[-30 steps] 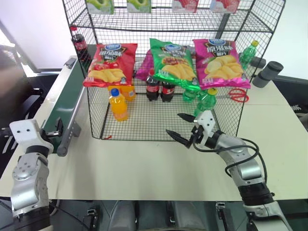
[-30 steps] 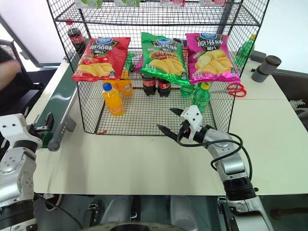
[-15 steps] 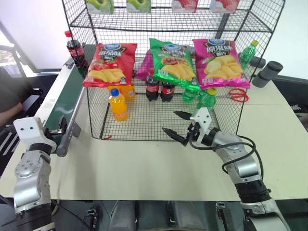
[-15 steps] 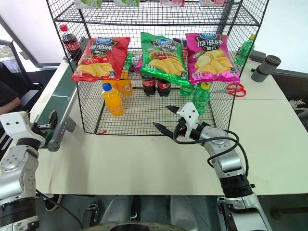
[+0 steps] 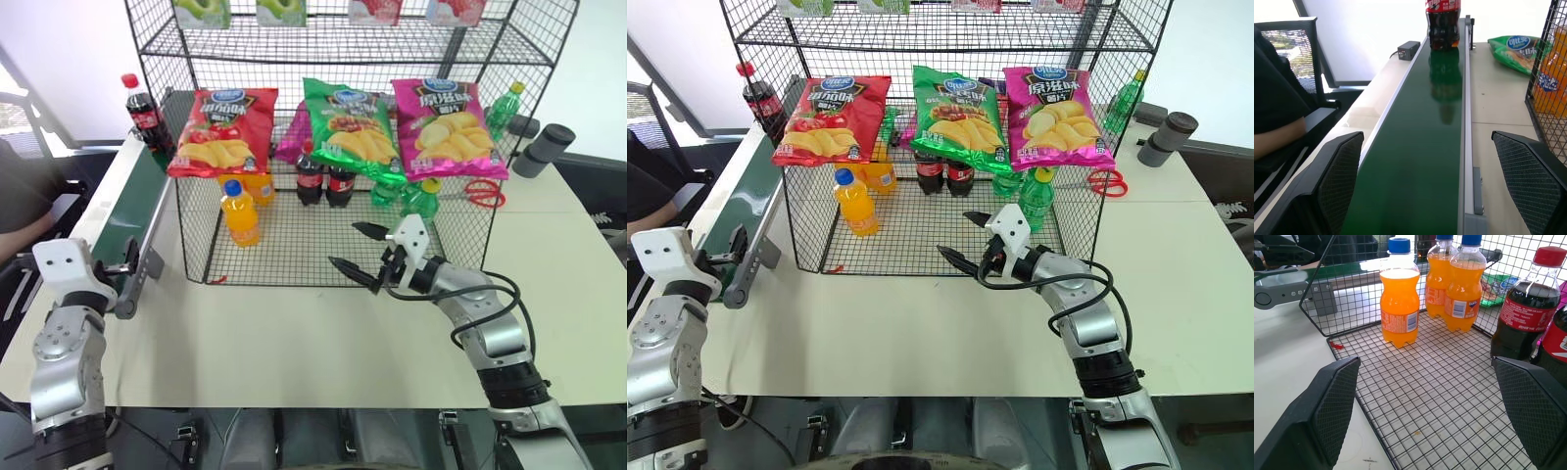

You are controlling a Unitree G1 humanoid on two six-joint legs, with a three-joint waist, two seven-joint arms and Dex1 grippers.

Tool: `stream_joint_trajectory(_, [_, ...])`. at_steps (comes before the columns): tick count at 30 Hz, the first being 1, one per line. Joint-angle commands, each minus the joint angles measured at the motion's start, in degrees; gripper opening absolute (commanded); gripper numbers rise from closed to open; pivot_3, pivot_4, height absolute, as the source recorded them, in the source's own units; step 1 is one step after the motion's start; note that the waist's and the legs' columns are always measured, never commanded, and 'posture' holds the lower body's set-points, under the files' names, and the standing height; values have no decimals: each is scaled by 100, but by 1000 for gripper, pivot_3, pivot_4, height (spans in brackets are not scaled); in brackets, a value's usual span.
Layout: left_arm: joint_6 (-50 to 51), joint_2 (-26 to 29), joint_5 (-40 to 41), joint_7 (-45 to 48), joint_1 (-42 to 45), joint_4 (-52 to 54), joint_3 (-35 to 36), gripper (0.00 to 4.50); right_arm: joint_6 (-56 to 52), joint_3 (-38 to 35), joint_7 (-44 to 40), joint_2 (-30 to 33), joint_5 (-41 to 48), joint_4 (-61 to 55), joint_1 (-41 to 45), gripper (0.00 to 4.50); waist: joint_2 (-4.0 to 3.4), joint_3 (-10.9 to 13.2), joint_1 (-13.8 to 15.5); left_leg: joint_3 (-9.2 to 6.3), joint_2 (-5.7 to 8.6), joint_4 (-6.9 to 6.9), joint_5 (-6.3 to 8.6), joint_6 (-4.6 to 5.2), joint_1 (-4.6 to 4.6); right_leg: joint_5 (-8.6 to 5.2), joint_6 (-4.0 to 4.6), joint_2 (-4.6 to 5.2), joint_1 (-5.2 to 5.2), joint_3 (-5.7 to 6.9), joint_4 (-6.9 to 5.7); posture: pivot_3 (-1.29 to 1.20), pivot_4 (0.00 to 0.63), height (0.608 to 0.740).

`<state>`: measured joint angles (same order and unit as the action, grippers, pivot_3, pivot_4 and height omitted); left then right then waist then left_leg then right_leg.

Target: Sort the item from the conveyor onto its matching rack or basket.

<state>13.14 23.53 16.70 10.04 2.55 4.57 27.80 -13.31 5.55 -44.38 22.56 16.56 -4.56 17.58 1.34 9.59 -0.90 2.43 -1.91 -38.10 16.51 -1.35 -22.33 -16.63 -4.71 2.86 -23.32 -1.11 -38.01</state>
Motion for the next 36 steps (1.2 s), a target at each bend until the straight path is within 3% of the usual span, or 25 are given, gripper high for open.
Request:
stream_joint_trajectory(1, [-160, 30, 20, 29, 55, 43, 53, 4500, 21, 19, -11, -22, 61, -377, 23, 4478, 0, 0, 0, 0, 0, 0, 0, 0, 0, 0, 0, 0, 0, 0, 0, 0, 150, 734])
stream_joint_trajectory(36, [-229, 23, 271, -112, 61, -16, 295, 4500, -53, 104, -115, -16, 114, -492, -46, 4478, 0, 0, 1, -1, 0, 0, 0, 0, -1, 0, 1, 4, -1, 1, 1, 0, 150, 734])
